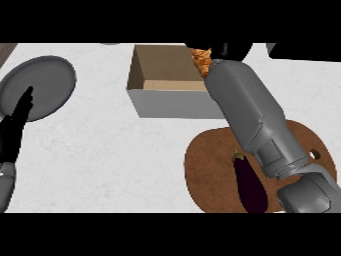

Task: Pick the croissant from the cutting board and place it in the cardboard box

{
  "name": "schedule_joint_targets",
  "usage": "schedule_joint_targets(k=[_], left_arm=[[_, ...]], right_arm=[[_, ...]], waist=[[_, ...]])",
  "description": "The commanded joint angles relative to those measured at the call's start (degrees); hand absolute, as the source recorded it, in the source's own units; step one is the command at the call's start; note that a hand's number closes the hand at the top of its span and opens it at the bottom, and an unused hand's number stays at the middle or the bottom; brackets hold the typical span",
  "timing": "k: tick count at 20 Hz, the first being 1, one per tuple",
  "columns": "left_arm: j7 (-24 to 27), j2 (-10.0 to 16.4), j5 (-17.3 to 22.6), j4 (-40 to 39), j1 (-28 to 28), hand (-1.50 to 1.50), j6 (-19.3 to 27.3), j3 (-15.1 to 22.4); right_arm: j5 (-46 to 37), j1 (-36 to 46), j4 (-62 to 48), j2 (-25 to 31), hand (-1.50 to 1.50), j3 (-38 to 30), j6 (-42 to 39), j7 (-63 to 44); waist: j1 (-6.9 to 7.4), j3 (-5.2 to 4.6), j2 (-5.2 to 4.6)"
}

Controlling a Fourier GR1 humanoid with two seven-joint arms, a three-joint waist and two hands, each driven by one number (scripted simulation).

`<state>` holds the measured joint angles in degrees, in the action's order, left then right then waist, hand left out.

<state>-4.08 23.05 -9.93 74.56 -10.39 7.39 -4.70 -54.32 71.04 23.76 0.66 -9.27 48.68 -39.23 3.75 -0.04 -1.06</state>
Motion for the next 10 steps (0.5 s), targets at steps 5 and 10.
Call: schedule_joint_targets(k=[5,10], left_arm=[[2.3,1.0,0.3,-0.9,3.1,0.00,0.0,-2.3],[2.8,-1.8,-1.0,1.1,7.2,0.00,2.2,-1.4]], right_arm=[[4.3,-2.9,6.6,-0.6,-1.50,-1.0,12.4,4.5],[9.6,-11.0,17.9,-0.6,-1.50,4.5,11.4,6.4]], waist=[[-2.61,0.04,1.03],[-4.03,0.07,1.80]])
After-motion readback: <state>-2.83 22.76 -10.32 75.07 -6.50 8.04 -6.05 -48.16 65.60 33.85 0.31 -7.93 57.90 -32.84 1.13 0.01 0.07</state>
